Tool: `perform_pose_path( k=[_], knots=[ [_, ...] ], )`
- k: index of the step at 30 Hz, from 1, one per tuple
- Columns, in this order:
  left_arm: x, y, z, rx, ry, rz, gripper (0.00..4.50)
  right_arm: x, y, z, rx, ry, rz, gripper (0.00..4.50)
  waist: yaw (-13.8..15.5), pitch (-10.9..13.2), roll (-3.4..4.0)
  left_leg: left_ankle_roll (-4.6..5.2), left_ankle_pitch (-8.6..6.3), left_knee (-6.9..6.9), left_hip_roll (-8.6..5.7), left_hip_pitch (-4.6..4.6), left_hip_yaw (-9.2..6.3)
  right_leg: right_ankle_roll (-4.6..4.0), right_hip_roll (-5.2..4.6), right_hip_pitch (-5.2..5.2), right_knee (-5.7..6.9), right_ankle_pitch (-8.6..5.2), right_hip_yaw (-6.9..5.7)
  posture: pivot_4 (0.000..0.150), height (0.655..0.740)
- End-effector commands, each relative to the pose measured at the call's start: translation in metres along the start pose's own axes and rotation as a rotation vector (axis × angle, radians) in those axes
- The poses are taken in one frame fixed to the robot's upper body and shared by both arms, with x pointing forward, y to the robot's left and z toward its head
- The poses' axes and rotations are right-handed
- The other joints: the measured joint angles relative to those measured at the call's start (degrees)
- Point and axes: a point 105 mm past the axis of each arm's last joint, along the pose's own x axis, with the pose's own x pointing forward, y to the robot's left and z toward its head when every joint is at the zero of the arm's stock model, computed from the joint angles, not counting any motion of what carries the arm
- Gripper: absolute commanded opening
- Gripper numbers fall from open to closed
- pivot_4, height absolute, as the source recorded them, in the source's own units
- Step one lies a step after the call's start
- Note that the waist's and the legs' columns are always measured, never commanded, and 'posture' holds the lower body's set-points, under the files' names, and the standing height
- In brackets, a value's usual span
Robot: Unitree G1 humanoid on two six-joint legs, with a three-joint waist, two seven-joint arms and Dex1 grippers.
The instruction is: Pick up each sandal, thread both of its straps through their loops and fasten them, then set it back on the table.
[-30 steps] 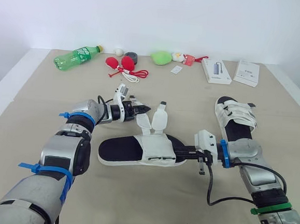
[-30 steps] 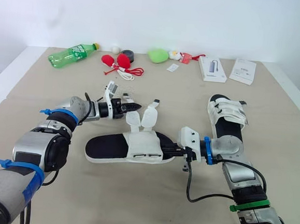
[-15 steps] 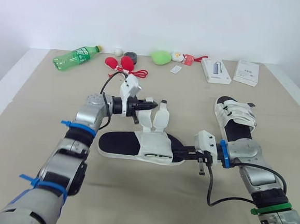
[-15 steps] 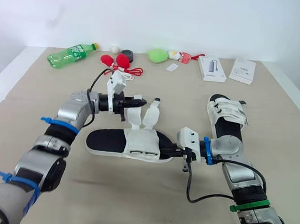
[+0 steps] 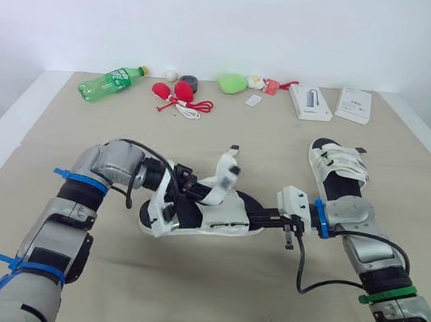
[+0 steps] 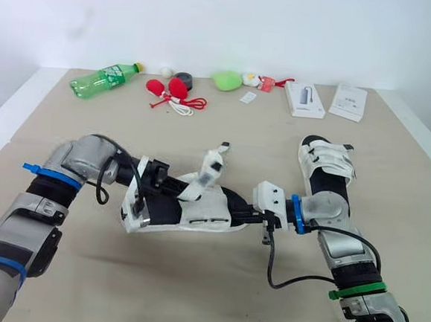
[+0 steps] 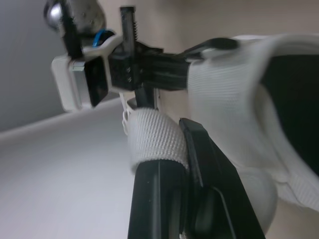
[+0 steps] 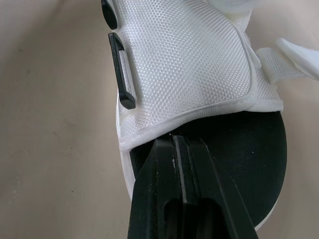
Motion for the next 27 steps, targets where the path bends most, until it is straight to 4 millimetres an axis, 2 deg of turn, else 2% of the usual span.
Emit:
perform_pose_path(
  k=[1,5,8,16,21,23,27],
  knots=[
    [-0.006,0.005,-0.011,0.068,0.040,-0.016,0.02,0.001,0.000,0.000,-0.012,0.006,0.016,0.00,0.0,0.0,0.00,0.00,0.00,0.00,0.00,0.00,0.00,0.00,0.00,0.00,0.00,0.00,-0.02,0.150,0.7400],
    [-0.002,0.000,-0.032,0.160,0.165,-0.024,0.02,0.003,-0.001,0.000,-0.014,0.003,0.017,0.00,-0.1,0.0,0.00,0.01,0.01,0.00,0.02,0.07,0.02,0.04,0.00,0.01,0.05,0.02,0.00,0.150,0.7400],
    [0.000,-0.002,-0.040,0.240,0.205,0.025,0.02,0.002,0.000,0.000,-0.013,0.005,0.019,0.00,-0.1,0.0,0.00,0.02,0.02,0.00,0.04,0.10,0.03,0.10,-0.02,0.01,0.11,-0.02,-0.01,0.150,0.7400],
    [0.001,-0.003,-0.023,0.250,0.097,0.114,0.02,-0.001,0.001,-0.003,-0.011,0.017,0.020,0.00,-0.1,0.0,-0.01,0.02,0.02,-0.03,0.04,0.09,0.13,0.07,-0.05,-0.03,0.11,-0.01,0.00,0.150,0.7400],
    [-0.006,0.014,-0.024,0.180,0.095,0.231,0.02,-0.001,-0.001,-0.002,-0.012,0.017,0.019,0.00,-0.1,0.0,-0.01,0.02,0.02,-0.03,0.03,0.10,0.18,0.06,-0.10,-0.02,0.11,0.00,0.00,0.150,0.7400],
    [-0.006,0.012,-0.025,0.160,0.100,0.224,0.02,-0.001,-0.001,-0.002,-0.012,0.017,0.021,0.00,-0.1,0.0,-0.01,0.02,0.02,-0.02,0.03,0.10,0.22,0.07,-0.11,-0.02,0.11,0.00,0.00,0.150,0.7400],
    [-0.010,0.011,-0.012,0.073,0.028,0.235,0.02,0.001,-0.001,-0.002,-0.011,0.014,0.027,0.00,-0.1,0.0,-0.01,0.02,0.02,-0.02,0.03,0.11,0.28,0.08,-0.10,-0.02,0.11,0.00,0.01,0.150,0.7400]
  ],
)
